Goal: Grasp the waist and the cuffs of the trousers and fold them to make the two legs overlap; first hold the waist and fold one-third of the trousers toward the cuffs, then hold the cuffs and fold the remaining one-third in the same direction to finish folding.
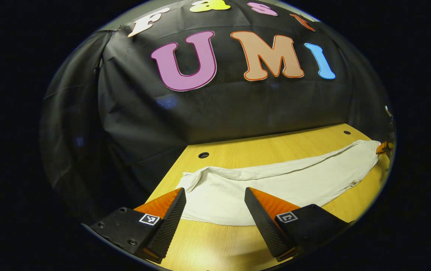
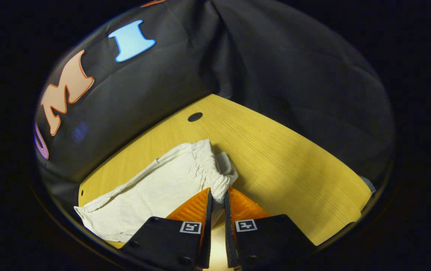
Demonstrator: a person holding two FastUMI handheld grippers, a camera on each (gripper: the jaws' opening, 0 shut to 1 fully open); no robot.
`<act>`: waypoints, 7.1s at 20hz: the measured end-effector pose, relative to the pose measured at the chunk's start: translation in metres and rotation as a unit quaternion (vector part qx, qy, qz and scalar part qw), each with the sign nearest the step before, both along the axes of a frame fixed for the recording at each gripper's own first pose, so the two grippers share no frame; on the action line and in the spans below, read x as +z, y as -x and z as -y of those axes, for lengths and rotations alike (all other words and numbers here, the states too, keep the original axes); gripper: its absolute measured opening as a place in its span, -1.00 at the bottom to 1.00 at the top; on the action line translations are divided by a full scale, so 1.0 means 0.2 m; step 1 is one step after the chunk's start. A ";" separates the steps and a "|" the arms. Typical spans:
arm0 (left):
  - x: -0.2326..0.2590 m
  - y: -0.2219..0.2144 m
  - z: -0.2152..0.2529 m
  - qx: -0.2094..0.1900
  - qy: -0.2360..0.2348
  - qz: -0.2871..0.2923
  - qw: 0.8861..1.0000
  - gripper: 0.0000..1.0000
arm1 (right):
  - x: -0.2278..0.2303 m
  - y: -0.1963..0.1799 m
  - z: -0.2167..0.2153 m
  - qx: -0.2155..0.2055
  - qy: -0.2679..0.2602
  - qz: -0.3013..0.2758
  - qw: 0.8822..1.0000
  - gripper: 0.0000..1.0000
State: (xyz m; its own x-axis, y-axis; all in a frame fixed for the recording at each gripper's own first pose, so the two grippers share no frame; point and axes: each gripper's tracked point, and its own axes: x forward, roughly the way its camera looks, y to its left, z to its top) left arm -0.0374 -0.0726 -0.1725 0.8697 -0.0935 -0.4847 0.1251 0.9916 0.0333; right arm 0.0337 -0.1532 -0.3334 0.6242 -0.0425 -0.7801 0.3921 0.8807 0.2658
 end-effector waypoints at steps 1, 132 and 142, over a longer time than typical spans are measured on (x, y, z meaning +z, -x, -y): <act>0.00 -0.02 -0.02 -0.001 0.000 0.002 1.000 0.92 | 0.07 -0.01 -0.02 0.009 0.002 0.012 1.000 -0.63; 0.25 0.11 1.71 -0.276 0.193 -0.034 0.941 0.76 | 0.57 0.35 -0.60 0.307 -0.003 0.143 0.941 0.94; 0.80 -0.16 0.64 -0.112 0.086 0.142 0.980 0.93 | 1.29 0.04 -0.89 0.256 0.049 0.303 0.917 0.92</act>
